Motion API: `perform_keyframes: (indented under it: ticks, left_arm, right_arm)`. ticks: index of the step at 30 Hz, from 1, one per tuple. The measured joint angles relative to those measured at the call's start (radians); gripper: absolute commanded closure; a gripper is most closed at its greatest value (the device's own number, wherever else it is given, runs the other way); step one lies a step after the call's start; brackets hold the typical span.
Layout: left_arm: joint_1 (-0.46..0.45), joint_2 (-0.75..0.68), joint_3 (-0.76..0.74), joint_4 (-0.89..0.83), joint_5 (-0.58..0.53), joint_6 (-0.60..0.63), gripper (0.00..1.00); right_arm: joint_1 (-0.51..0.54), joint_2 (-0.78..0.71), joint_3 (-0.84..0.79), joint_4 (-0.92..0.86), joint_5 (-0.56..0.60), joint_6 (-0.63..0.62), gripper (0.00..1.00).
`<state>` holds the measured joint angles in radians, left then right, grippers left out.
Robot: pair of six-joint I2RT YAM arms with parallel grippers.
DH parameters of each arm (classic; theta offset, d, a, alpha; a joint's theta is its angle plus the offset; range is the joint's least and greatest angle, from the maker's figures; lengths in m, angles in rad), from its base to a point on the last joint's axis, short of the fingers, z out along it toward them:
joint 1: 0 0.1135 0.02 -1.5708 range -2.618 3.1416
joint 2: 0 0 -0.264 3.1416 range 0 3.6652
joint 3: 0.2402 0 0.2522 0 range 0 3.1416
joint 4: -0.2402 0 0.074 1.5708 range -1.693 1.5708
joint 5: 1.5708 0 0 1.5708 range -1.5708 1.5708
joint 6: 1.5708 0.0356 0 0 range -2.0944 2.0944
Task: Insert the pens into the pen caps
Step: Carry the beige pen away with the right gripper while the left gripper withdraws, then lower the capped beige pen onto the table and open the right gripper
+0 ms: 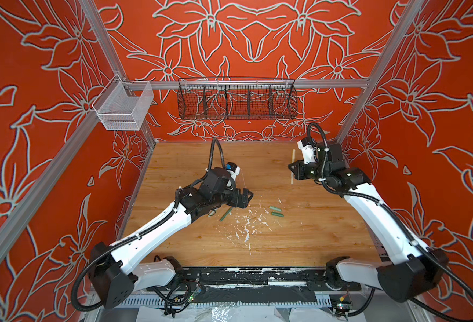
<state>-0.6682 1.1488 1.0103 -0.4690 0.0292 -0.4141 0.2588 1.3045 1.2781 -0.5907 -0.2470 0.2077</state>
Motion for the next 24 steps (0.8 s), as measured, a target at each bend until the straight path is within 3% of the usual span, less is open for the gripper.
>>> perform_keyframes:
  ticks: [7,11,18,24]
  left_arm:
    - [0.000,-0.167,-0.290,-0.022,-0.158,-0.137,0.03]
    - [0.000,-0.194,-0.307,-0.045,-0.205,-0.155,0.03]
    - [0.000,-0.272,-0.307,-0.063,-0.321,-0.119,0.03]
    - [0.000,-0.365,-0.349,-0.026,-0.339,-0.071,0.03]
  right_arm:
    - [-0.088,0.233,-0.055,-0.030,0.098,-0.012,1.00]
    - [-0.099,0.344,-0.055,-0.034,0.114,-0.014,1.00]
    - [-0.102,0.367,-0.063,-0.021,0.147,-0.015,1.00]
    - [-0.121,0.489,-0.029,-0.055,0.180,-0.053,1.00]
